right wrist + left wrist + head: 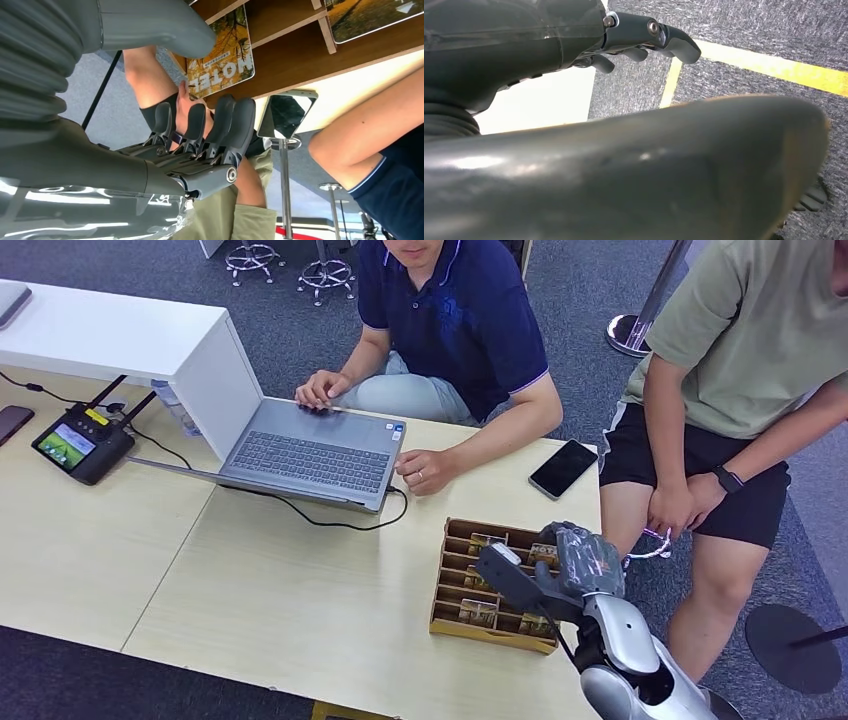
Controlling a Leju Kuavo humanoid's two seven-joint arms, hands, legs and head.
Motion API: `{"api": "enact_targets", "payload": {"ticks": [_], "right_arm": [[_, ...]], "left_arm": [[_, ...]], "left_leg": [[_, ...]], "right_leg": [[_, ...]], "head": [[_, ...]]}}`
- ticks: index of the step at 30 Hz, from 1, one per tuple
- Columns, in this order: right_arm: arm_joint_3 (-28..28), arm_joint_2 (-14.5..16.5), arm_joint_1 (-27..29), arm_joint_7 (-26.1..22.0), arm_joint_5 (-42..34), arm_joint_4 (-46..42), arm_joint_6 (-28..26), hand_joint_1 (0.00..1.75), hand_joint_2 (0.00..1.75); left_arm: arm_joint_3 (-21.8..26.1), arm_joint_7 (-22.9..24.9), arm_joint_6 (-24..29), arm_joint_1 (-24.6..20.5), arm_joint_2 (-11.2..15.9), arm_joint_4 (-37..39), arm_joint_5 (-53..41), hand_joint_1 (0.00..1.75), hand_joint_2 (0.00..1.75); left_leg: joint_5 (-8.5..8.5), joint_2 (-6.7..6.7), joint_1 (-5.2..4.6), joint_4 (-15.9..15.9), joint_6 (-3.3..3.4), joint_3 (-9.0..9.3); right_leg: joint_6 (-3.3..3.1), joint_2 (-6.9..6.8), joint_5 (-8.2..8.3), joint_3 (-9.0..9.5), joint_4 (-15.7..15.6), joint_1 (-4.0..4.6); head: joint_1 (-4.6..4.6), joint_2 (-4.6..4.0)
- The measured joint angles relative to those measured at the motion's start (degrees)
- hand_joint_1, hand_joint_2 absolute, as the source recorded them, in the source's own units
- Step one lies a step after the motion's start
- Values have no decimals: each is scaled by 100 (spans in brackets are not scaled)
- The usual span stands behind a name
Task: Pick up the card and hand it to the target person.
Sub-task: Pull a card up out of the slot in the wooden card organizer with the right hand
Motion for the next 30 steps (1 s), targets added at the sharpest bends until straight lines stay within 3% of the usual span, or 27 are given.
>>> {"api": "enact_targets", "payload": {"ticks": [24,30], "right_arm": [[173,27,-79,0,-75,111,93,95,175],[197,13,-96,0,-86,123,129,114,175]], "left_arm": [[14,-18,9,1,-12,-2,11,0,0],[23,-20,26,0,-20,1,20,0,0]], "left_leg": [[1,6,0,-3,-1,3],[3,7,0,-5,0,3]], "right_leg": [[-2,6,2,2,-3,1],[-4,7,5,2,-4,1]], "head": [[0,0],[0,0]]}}
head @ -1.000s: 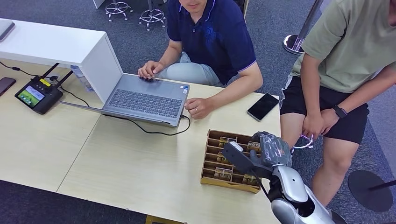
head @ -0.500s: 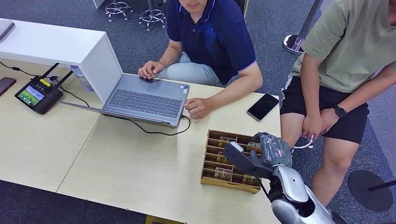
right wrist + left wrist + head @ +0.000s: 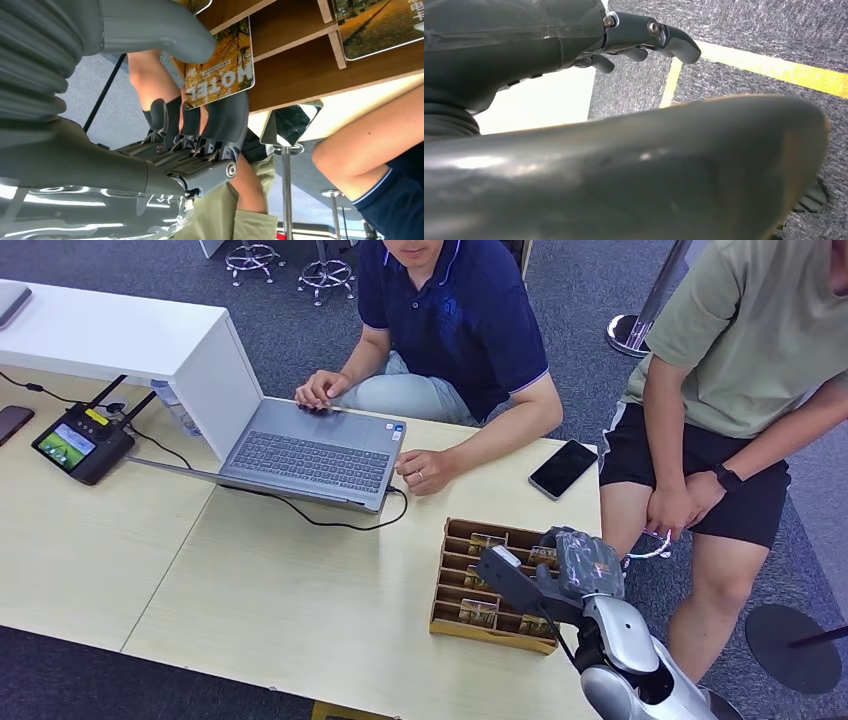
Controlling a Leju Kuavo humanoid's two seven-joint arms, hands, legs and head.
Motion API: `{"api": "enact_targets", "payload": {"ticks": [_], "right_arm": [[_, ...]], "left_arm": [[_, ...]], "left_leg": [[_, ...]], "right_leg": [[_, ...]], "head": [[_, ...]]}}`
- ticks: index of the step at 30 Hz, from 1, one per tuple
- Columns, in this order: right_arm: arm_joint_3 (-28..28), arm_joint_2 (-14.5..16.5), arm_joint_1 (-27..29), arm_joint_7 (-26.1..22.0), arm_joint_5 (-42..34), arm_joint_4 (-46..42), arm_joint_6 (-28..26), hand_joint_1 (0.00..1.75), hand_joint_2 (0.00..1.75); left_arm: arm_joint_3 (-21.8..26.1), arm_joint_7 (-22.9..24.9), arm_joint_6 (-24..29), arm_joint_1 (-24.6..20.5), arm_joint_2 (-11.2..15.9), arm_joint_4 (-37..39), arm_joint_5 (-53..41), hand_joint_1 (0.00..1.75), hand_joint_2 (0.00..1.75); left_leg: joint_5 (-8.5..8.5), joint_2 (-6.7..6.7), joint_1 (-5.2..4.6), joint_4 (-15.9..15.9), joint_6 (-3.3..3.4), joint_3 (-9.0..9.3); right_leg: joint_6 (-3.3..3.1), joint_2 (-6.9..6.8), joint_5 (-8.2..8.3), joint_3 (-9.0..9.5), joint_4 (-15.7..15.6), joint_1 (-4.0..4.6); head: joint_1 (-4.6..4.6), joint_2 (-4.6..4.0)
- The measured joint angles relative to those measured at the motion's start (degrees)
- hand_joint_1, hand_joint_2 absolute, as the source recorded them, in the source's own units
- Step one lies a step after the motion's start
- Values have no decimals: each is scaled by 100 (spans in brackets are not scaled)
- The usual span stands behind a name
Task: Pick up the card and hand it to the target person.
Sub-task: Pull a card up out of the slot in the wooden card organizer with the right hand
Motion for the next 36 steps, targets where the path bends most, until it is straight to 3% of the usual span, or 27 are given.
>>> {"api": "enact_targets", "payload": {"ticks": [4,10,14,23,31,36], "right_arm": [[13,-9,-7,0,-12,-1,-2,145,175],[32,-19,-3,0,-31,20,-26,165,175],[9,-28,21,0,-29,19,-44,175,175],[98,-53,-54,-135,-190,-183,-428,175,175],[414,307,-753,-438,-197,-354,-875,175,175],[597,552,-1356,-586,-397,117,-1139,175,175]], "left_arm": [[-4,-9,22,-1,0,2,-6,0,0],[1,-79,20,1,14,-7,-9,0,0],[-119,-148,54,-9,24,12,-135,0,175],[4,-234,304,-2,40,9,-49,0,175],[5,-224,205,5,24,-4,-61,0,175],[-76,-212,119,0,44,1,-142,0,175]], "left_leg": [[1,3,0,-4,1,4],[-1,-4,0,2,0,-1],[1,-2,1,-3,0,3],[-3,-6,0,5,0,-4],[-6,21,-3,12,-2,-13],[-4,26,-3,10,-4,-10]], "right_leg": [[-2,3,2,4,-5,1],[2,-4,-2,0,1,0],[-1,-2,1,4,-4,1],[3,-5,-5,-3,6,-1],[2,22,-2,-22,20,-4],[2,26,1,-21,18,-4]], "head": [[0,0],[0,0],[0,0],[0,0],[0,0],[0,0]]}}
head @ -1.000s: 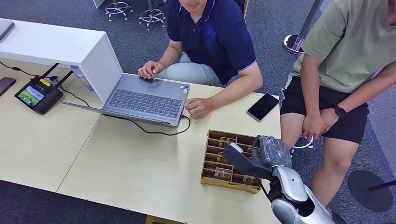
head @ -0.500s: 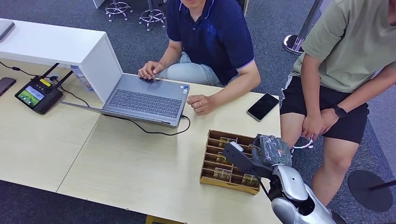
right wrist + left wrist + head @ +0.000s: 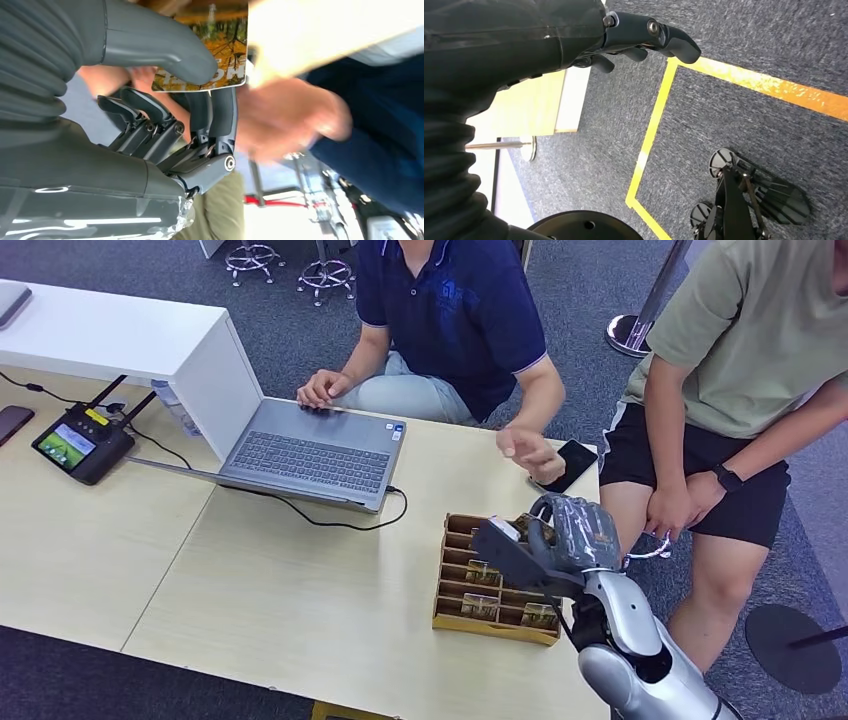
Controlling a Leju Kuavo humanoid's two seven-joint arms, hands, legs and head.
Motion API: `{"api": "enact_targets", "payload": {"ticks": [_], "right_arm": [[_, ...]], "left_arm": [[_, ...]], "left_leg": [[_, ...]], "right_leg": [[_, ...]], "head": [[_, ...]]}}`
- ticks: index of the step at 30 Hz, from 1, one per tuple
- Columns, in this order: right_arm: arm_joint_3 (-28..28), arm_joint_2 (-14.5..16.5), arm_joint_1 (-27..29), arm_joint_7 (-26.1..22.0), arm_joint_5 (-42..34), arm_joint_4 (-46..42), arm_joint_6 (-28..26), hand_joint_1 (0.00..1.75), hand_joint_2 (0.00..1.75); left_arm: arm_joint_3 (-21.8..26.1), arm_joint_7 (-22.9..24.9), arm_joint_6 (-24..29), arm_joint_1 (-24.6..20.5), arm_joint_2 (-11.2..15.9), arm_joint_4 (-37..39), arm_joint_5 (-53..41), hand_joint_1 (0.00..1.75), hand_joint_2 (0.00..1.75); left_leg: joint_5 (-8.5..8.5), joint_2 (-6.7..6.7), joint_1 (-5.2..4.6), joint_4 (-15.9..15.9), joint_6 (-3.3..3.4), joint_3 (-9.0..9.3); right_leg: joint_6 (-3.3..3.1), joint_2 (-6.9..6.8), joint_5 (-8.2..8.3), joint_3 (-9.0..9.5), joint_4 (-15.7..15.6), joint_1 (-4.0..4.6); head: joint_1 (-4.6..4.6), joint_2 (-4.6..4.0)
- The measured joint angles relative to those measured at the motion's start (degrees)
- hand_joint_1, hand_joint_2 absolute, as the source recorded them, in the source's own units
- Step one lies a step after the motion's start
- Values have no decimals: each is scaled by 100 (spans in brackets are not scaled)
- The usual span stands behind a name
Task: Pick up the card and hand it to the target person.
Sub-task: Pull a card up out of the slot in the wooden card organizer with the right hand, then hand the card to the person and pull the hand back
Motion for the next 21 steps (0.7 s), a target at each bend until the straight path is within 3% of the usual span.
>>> {"api": "enact_targets", "payload": {"ticks": [13,20,21], "right_arm": [[107,421,-822,-457,-97,1883,-1024,175,175],[108,416,-808,-495,-31,2051,-1129,175,175],[112,408,-800,-498,-26,2040,-1123,131,175]], "left_arm": [[-264,55,-145,-5,0,1,-233,0,175],[-336,-44,-244,-4,14,-21,-307,0,175],[-356,-53,-270,-4,19,-23,-327,0,175]], "left_leg": [[5,-10,3,-11,1,12],[6,-17,3,-10,2,10],[6,-16,3,-11,2,11]], "right_leg": [[0,-10,4,20,-14,3],[0,-18,1,20,-13,3],[0,-17,2,21,-15,3]], "head": [[0,0],[0,0],[0,0]]}}
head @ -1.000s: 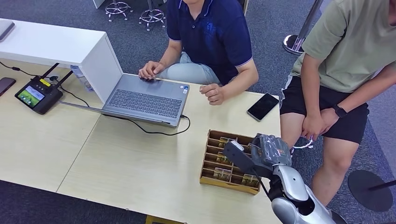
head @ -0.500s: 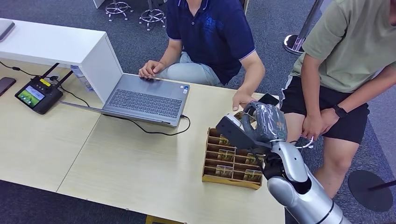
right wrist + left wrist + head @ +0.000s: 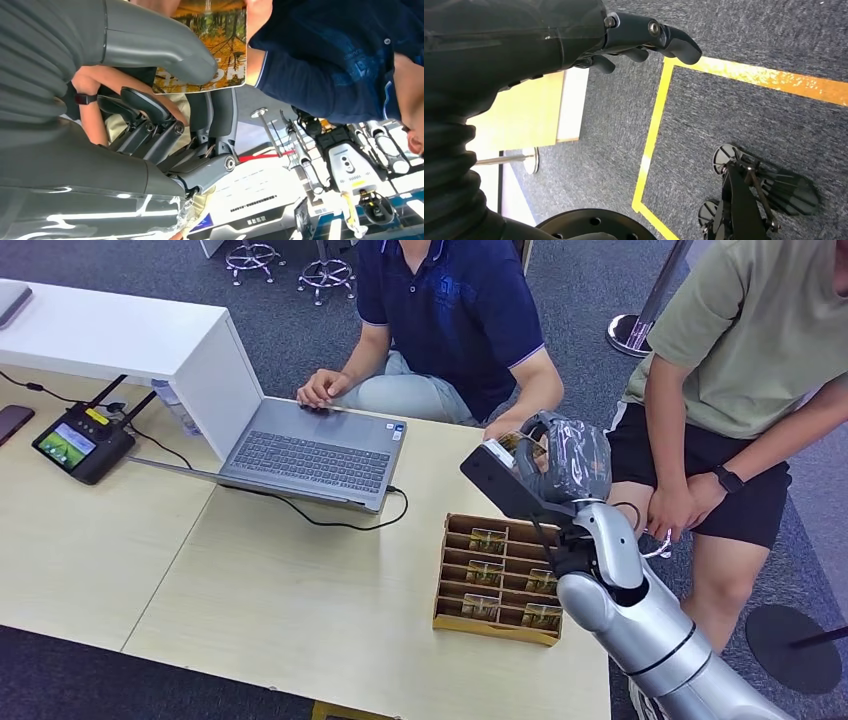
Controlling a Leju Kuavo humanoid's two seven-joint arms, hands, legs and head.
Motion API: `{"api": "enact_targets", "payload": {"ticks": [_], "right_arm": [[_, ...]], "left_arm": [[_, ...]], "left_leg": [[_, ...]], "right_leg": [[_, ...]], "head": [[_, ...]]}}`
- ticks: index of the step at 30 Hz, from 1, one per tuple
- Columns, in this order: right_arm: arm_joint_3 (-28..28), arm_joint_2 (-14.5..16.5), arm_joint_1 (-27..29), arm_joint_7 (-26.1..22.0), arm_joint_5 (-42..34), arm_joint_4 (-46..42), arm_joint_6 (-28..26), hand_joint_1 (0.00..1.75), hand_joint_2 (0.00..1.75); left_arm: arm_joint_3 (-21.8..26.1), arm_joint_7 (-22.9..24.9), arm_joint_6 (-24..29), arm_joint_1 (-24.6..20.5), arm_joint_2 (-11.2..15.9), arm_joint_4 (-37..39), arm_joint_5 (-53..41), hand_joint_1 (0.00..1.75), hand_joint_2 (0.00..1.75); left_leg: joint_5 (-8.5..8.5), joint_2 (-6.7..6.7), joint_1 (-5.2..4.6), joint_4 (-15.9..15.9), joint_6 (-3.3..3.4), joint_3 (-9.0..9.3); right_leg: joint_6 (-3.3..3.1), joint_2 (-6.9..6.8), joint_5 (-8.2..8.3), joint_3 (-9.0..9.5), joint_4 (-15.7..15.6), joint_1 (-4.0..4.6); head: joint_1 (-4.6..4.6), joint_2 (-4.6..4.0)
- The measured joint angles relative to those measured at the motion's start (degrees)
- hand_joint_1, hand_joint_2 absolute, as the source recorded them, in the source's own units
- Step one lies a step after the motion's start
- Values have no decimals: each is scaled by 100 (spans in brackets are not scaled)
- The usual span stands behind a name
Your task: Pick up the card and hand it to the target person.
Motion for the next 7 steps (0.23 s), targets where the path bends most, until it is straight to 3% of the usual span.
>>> {"api": "enact_targets", "payload": {"ticks": [3,5,6,7], "right_arm": [[-2,-42,39,4,20,-67,43,0,175],[-31,-81,83,16,32,-147,71,0,175],[-46,-100,104,21,37,-184,71,0,175],[-55,-110,116,21,36,-206,70,0,175]], "left_arm": [[-31,-28,-42,-5,10,19,-33,0,175],[-7,-62,29,-8,10,42,-19,0,175],[21,-73,86,-9,7,53,4,0,131],[29,-68,109,-9,7,57,11,0,116]], "left_leg": [[-1,-3,0,2,0,-2],[-2,-8,0,3,0,-4],[-2,-8,0,4,0,-5],[-2,-10,0,5,0,-6]], "right_leg": [[0,-3,-2,-2,2,0],[1,-7,-4,-2,3,0],[1,-8,-4,-2,3,0],[1,-10,-6,-3,4,0]], "head": [[0,0],[0,0],[0,0],[0,0]]}}
